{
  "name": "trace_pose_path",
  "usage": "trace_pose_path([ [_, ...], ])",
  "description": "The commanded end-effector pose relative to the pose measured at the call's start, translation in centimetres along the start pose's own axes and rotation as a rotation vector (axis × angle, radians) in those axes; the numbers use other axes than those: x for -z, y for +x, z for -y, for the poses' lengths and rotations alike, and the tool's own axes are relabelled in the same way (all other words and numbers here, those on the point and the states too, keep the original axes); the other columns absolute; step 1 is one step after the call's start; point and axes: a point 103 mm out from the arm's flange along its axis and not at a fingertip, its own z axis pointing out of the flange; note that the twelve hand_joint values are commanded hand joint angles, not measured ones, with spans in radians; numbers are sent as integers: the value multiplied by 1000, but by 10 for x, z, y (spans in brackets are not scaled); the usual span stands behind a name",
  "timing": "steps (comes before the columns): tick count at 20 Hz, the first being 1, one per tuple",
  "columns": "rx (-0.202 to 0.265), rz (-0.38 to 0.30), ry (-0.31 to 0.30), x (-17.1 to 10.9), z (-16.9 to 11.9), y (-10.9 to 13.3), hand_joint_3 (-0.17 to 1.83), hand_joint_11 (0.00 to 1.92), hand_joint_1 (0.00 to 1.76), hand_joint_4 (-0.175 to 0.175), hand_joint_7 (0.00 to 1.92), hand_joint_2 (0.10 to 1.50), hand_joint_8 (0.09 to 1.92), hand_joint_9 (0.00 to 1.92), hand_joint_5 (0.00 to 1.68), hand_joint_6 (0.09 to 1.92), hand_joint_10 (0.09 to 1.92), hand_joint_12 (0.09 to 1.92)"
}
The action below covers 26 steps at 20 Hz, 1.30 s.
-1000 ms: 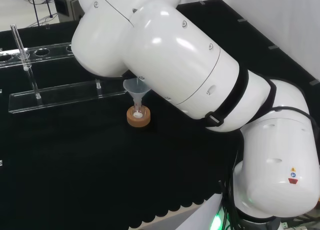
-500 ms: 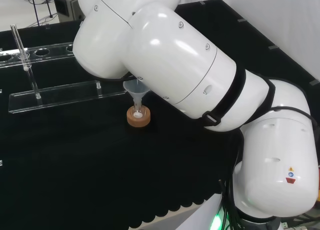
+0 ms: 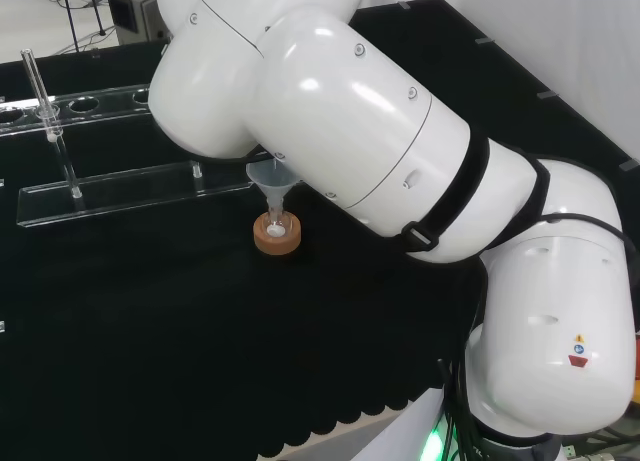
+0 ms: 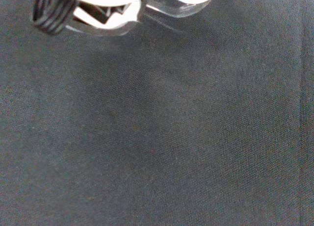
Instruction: Put the weighing funnel back on the table.
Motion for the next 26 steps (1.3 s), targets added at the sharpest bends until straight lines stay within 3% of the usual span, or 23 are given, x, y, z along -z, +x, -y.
trace_pose_path([
  [1,10,-2,1,-8,-10,-6,827,800,1067,175,695,675,654,1054,1069,1102,382,1102],
  [6,7,9,-1,-6,-9,1,687,774,1047,175,634,760,674,1010,1031,1095,388,1116],
  [9,3,14,-6,-7,-7,-2,400,678,1010,175,500,927,723,893,961,1101,452,1183],
  [11,-2,15,-20,-7,-3,-7,465,604,926,58,401,868,736,789,814,990,536,1222],
  [12,-4,12,-26,-6,-1,-9,551,566,900,17,354,810,740,739,733,943,571,1242],
  [15,-14,-2,-21,-1,4,-10,693,461,848,-41,226,695,744,611,458,754,642,1297],
  [20,-17,-13,30,2,10,-15,649,248,740,-63,26,628,713,381,229,186,736,1378],
  [22,-20,-13,27,4,14,-17,616,199,703,-64,5,618,642,333,186,92,745,1393],
  [26,-36,-23,-4,15,25,-23,565,153,656,-66,0,618,574,294,153,87,749,1407],
])
